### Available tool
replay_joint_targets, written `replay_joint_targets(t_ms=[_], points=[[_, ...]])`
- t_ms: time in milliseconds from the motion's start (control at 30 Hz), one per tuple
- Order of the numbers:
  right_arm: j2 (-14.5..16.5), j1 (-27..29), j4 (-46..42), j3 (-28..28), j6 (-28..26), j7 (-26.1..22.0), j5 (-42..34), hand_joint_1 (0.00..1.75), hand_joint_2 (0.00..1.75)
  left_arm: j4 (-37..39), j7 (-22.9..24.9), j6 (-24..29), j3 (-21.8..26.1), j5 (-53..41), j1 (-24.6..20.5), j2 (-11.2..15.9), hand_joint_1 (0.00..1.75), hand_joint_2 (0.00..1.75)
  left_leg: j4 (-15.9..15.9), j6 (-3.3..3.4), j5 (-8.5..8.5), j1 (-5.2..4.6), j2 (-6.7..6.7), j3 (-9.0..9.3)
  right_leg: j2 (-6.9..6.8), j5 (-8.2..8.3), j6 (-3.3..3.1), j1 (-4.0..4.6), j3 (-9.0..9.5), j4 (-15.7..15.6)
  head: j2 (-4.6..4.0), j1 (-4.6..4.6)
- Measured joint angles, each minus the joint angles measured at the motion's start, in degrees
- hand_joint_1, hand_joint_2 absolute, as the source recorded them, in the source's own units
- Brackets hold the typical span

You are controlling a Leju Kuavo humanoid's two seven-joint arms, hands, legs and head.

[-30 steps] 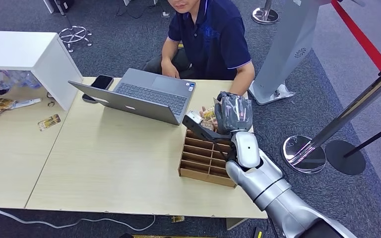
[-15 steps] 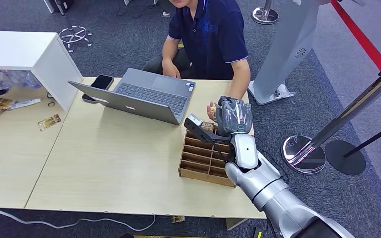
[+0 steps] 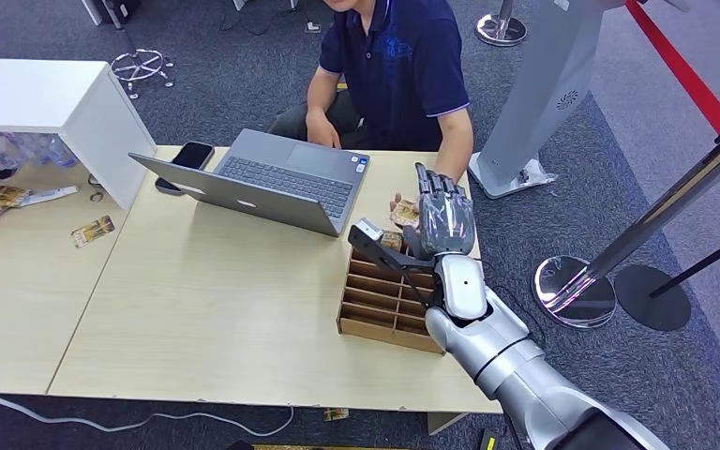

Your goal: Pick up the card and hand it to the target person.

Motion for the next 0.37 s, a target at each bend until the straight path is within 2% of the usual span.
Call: replay_joint_targets(t_ms=[367], points=[[0.0,-0.19,-0.02,-0.1,-1.02,0.18,-2.13,0.0,1.75,0.0,0.02,0.07,-0.04,0.1,0.01,0.01,0.0,0.0,0.0,0.0,0.0,0.0,0.0,0.01,0.01,0.0,0.0,0.0,0.01,0.0,0.01,0.01]])
